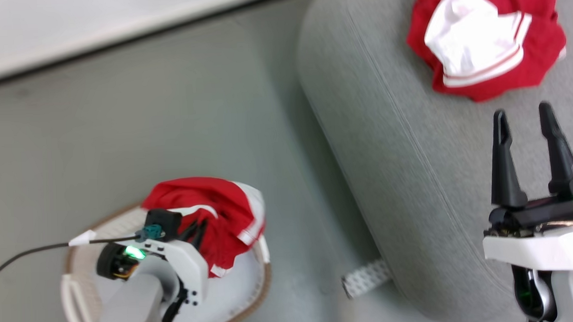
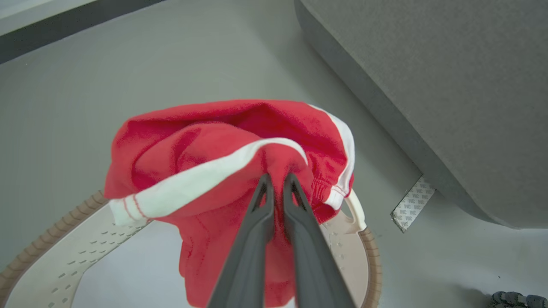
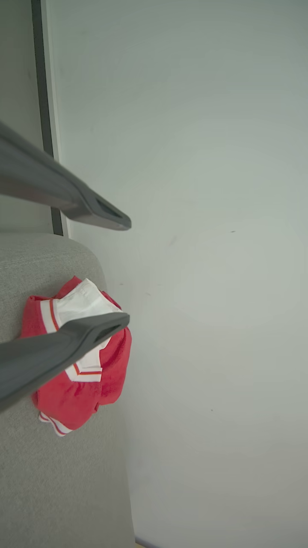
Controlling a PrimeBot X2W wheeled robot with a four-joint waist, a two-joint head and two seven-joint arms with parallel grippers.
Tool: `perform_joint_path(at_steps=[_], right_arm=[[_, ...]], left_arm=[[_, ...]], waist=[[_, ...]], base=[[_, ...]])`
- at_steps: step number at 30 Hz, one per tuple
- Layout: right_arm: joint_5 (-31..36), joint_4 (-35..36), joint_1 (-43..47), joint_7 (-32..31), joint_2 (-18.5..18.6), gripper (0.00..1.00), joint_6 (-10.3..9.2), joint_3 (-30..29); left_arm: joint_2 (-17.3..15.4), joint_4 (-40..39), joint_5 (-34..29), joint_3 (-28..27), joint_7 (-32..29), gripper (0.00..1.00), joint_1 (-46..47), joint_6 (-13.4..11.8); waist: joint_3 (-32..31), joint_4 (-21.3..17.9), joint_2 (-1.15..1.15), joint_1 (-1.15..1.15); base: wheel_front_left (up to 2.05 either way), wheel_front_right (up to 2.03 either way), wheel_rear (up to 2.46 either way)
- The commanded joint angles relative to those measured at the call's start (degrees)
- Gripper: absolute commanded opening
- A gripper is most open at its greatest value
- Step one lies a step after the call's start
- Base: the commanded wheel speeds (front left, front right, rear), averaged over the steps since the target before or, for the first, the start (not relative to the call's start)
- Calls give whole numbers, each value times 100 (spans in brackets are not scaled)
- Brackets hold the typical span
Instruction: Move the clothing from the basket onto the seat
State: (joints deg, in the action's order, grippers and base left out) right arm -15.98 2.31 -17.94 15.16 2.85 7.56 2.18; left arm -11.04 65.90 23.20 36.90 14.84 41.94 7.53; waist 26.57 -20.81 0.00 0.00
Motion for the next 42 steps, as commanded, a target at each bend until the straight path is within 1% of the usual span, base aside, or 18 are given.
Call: perform_joint_path(at_steps=[1, 5, 11, 15, 21, 25, 30, 35, 39, 42], right_arm=[[93, -56, 144, -2, 8, 100, -15, -16], [143, -198, 256, -2, 8, 100, -15, 17], [143, -431, 447, -2, 9, 100, -15, 30], [127, -589, 567, -3, 64, 100, -15, 166], [-22, -762, 797, -3, 155, 100, -15, 249], [-123, -874, 960, -3, 161, 100, -15, 336], [-176, -971, 1157, -3, 165, 100, -15, 535], [-128, -1053, 1219, -3, 171, 100, -14, 780], [-117, -1083, 1217, -3, 161, 100, -15, 892], [-111, -1098, 1209, -3, 162, 100, -14, 943]], left_arm=[[27, -204, 227, 2, 35, 0, -158, -11], [23, -822, 491, 23, 33, 0, -286, -11], [44, -1564, 622, 15, 34, 0, -418, -11], [45, -2035, 592, -91, 34, 0, -542, -11], [80, -2803, 348, -325, 33, 0, -750, -44], [94, -3232, 249, -396, 31, 0, -900, -113], [34, -3735, 172, -444, 32, 0, -973, -242], [-81, -4310, 186, -496, -105, 0, -1065, -451], [-162, -4690, 217, -497, -243, 0, -1179, -557], [-185, -4819, 242, -494, -286, 0, -1250, -592]], waist=[[-608, 483, 0, 0], [-946, 779, 0, 0], [-1439, 1182, 0, 0], [-1751, 1384, 0, 0], [-2156, 1671, 0, 0], [-2414, 1842, 0, 0], [-2638, 2018, 0, 0], [-2682, 2119, 0, 0], [-2678, 2162, 0, 0], [-2670, 2176, 0, 0]], base=[[0, 0, 0], [0, 0, 0], [0, 0, 0], [0, 0, 0], [0, 0, 0], [0, 0, 0], [0, 0, 0], [0, 0, 0], [0, 0, 0], [0, 0, 0]])
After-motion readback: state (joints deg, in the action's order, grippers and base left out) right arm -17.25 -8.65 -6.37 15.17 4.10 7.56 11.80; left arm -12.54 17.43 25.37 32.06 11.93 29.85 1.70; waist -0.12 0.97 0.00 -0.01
